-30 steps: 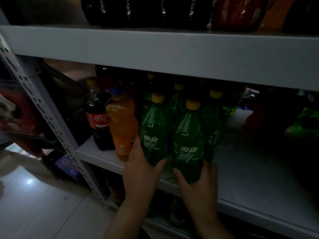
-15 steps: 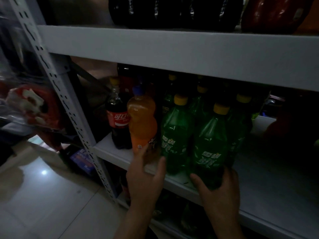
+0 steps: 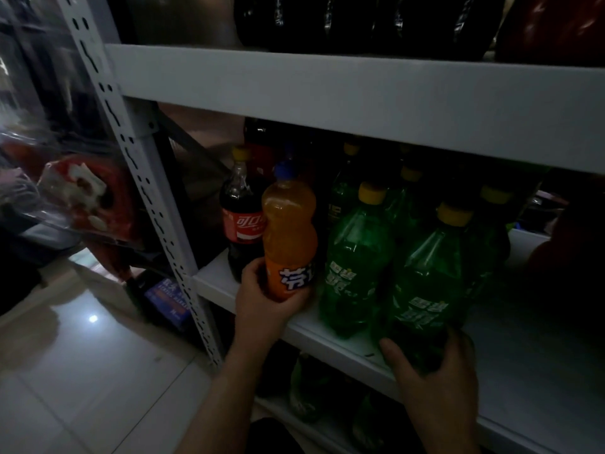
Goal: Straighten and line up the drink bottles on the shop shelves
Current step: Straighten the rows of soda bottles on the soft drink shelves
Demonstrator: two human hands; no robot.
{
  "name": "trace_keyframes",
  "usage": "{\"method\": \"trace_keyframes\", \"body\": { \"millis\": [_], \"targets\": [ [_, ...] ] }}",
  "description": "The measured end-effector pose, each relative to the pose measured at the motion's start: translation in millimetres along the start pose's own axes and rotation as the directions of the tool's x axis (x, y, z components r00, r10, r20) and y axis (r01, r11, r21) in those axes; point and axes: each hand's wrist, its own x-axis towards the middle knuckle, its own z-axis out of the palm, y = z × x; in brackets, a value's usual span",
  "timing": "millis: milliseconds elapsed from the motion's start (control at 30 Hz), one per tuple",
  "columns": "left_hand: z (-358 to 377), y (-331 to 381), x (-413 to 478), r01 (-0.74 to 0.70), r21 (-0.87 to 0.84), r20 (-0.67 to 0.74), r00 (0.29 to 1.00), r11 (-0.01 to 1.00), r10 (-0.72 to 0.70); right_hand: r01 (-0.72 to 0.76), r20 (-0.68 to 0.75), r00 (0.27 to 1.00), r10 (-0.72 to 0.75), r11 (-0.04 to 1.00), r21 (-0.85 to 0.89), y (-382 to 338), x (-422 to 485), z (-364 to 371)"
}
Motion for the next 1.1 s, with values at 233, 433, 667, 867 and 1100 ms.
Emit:
{"method": "trace_keyframes", "body": {
  "millis": [233,433,667,867,1100],
  "targets": [
    [-18.1,5.7,10.2,-0.168,0.191,0.353,0.931,0.967,0.092,0.001,-0.013,1.000,-0.002,1.000,-0.025,-2.0,-1.5,1.4],
    [-17.5,0.6,13.6,-0.169,0.256,0.310,0.947,0.952,0.085,0.014,-0.019,1.000,-0.016,0.998,-0.062,-1.9,-1.1,1.9],
    [-24.7,2.5,12.5,-0.162,0.119,0.420,0.902,0.980,0.098,0.020,-0.011,1.000,-0.021,0.998,-0.061,-1.8,-1.4,1.5],
    [-46.2,4.1,21.9,-0.179,0.197,-0.166,0.963,0.964,0.212,0.036,0.010,0.999,-0.036,0.998,-0.047,-2.9,-1.0,-0.6],
    [-34.4,6.5,72.0,0.014,0.186,-0.179,0.984,0.983,0.020,0.023,0.020,1.000,-0.022,0.998,-0.052,-1.8,-1.3,-1.3]
  ]
}}
